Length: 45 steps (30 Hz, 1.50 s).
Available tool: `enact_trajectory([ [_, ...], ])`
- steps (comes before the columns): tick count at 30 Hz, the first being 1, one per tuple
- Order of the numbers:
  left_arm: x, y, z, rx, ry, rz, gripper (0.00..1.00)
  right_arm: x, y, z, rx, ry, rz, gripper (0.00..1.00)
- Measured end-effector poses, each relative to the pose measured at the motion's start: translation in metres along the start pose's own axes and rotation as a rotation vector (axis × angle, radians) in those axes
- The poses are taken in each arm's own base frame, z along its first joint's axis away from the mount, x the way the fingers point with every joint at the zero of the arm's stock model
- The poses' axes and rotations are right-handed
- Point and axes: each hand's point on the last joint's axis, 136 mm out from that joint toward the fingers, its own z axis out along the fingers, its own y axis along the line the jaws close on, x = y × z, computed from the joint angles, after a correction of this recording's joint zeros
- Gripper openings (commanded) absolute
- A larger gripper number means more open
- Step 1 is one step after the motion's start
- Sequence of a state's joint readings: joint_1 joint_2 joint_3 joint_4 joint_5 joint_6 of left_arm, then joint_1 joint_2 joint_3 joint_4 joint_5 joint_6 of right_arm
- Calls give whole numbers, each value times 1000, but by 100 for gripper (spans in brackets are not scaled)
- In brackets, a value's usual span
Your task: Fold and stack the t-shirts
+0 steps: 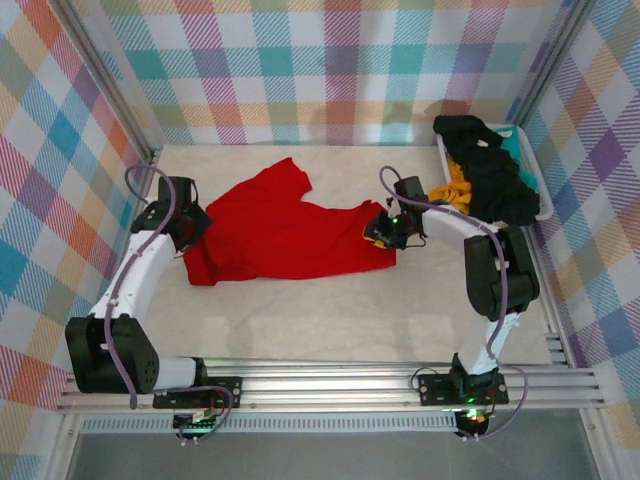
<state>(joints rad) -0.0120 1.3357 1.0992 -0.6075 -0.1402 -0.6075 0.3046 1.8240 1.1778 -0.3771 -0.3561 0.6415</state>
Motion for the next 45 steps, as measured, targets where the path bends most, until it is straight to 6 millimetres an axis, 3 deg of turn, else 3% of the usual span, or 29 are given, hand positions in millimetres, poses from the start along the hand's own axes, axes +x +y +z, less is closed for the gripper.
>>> enact_trajectory([
  [9, 2, 2, -1, -7, 8, 4, 0, -5, -19, 2, 95, -29, -47, 38],
  [15, 3, 3, -1, -10, 12, 6, 0, -7, -34, 21, 132, -2, -46, 42],
  [36, 3, 3, -1, -9, 11, 23, 0, -23, -34, 21, 127, -26, -95, 46],
  [39, 3, 3, -1, -9, 11, 23, 0, -24, -33, 21, 127, -27, -105, 46],
  [45, 3, 3, -1, -9, 11, 23, 0, -30, -29, 25, 117, -26, -121, 29],
])
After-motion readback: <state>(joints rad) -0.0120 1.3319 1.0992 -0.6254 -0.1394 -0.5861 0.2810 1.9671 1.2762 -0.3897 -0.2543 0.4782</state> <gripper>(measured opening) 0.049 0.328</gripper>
